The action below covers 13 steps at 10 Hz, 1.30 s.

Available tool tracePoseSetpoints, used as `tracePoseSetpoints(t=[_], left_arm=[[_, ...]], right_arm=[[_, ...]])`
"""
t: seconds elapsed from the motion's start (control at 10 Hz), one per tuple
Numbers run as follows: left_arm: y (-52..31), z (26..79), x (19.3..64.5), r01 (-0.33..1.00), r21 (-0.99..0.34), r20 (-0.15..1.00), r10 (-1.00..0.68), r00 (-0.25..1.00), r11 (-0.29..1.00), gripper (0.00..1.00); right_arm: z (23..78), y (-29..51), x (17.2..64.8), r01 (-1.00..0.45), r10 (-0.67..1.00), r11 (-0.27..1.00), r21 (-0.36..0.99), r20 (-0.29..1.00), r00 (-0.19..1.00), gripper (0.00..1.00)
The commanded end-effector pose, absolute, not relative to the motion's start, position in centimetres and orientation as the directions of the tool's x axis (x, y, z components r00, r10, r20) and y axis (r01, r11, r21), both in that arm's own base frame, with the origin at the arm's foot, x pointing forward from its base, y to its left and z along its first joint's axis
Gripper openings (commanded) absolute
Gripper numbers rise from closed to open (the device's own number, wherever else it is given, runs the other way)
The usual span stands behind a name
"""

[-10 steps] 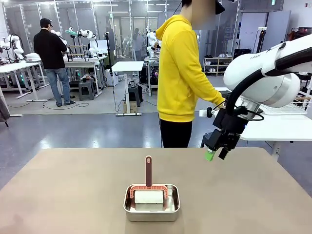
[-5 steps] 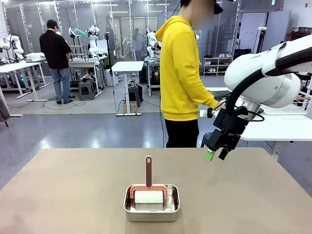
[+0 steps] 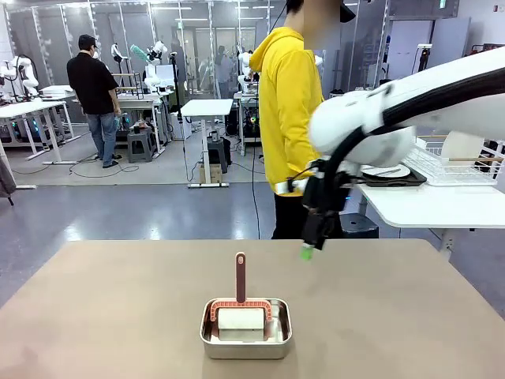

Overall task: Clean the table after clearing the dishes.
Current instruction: When the right (or left) Handle tray is removed, use the right hand (or left hand) to clean the right (or left) side of the table with the Lint Roller.

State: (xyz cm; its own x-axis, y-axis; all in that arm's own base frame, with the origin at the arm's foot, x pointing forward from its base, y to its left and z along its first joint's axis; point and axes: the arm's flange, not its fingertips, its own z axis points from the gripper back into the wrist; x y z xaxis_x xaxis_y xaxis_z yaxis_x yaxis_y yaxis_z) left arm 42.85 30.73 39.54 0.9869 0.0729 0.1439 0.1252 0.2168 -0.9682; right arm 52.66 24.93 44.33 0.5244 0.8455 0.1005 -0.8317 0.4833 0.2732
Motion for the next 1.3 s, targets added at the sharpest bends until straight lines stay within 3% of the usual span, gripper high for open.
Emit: tracePoseSetpoints(t=[0.0,0.3,0.9,1.2], left_arm=[[30.9,39.5,42.6,0.133,-0.966,0.152,0.073,0.986,0.221,1.00],[30.9,39.5,42.6,0.133,-0.966,0.152,0.073,0.986,0.221,1.00],[30.9,39.5,42.6,0.133,-0.966,0.152,0.073,0.986,0.221,1.00],[30.9,39.5,42.6,0.133,-0.966,0.152,0.073,0.986,0.221,1.00]], right_arm=[[43.1,29.1,57.7,-0.898,0.929,0.348,0.269,0.027,0.368,1.00],[41.4,33.4,57.9,-0.927,0.983,0.173,0.334,0.001,0.183,1.00],[41.0,39.5,55.4,-0.969,1.000,0.003,0.247,0.014,0.007,1.00],[40.3,41.1,55.7,-0.964,1.000,-0.009,0.266,-0.017,-0.014,1.00]])
